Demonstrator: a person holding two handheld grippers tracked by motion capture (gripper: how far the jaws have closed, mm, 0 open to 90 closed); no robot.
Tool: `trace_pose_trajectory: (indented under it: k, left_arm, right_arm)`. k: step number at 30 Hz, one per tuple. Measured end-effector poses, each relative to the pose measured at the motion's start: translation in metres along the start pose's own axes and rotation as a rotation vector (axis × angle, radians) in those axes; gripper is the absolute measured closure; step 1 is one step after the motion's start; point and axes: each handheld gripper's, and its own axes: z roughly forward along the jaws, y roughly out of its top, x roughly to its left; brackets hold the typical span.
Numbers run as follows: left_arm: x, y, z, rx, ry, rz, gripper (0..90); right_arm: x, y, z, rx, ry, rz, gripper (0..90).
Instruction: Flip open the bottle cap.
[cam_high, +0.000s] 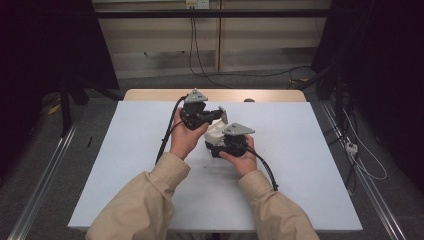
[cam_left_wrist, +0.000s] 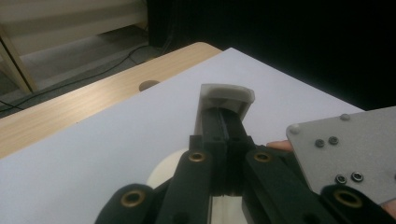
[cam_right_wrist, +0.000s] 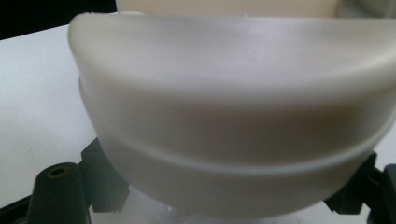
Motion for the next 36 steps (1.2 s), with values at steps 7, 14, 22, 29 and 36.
trace_pose_trajectory:
  k: [7, 14, 22, 29, 36]
  left_arm:
    - [0.001, 0.002, 0.003, 0.003, -0.003, -0.001, 90.0]
    - [0.002, 0.004, 0.006, 0.003, -0.006, 0.002, 90.0]
    - [0.001, 0.007, 0.009, 0.007, -0.004, 0.006, 90.0]
    - [0.002, 0.008, 0.012, 0.008, -0.009, 0.006, 90.0]
    - [0.003, 0.008, 0.014, 0.004, -0.013, -0.004, 90.0]
  right_arm:
    - [0.0, 0.0, 0.0, 0.0, 0.001, -0.001, 18.7]
    - [0.0, 0.0, 0.0, 0.001, 0.002, -0.002, 18.7]
    - [0.0, 0.0, 0.0, 0.002, 0.001, -0.003, 18.7]
    - [0.0, 0.0, 0.0, 0.003, 0.001, -0.003, 18.7]
    - [0.0, 0.0, 0.0, 0.001, 0.001, -0.003, 18.7]
